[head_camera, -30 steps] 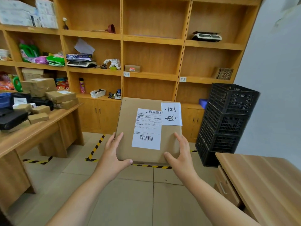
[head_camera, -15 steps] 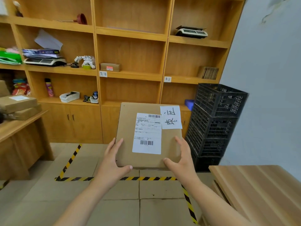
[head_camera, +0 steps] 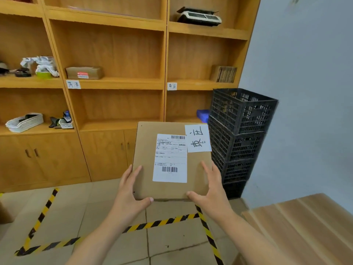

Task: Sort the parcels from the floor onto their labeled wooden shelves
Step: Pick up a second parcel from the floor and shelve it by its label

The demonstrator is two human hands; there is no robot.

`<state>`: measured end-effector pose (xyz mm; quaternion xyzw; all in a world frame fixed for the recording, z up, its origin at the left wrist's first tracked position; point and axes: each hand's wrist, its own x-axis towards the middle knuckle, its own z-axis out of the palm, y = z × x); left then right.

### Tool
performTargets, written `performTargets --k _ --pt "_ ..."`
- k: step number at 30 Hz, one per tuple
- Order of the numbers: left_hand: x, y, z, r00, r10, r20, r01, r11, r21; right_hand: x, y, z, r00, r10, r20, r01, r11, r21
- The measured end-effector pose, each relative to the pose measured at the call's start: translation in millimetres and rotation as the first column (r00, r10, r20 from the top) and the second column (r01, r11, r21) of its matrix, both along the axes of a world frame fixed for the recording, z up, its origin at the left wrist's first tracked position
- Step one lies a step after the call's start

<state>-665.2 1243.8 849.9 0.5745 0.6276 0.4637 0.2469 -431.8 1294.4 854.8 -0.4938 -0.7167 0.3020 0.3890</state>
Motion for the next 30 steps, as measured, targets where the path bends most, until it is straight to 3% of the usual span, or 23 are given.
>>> performTargets --k 6,17,30 --pt "33 107 -14 0.999 -0.023 -0.032 0.022 1.0 -0.015 33 100 -17 0.998 -0.045 0.032 0.045 0.999 -0.012" --pt "107 289 -1 1.0 0.012 0.007 -0.013 0.999 0.047 105 296 4 0.997 0.025 0.077 -0.026 1.0 0.009" --pt "89 457 -12 0.997 0.054 -0.048 -0.052 0.997 0.051 85 464 -4 0.995 0.044 0.087 -0.043 0.999 -0.011"
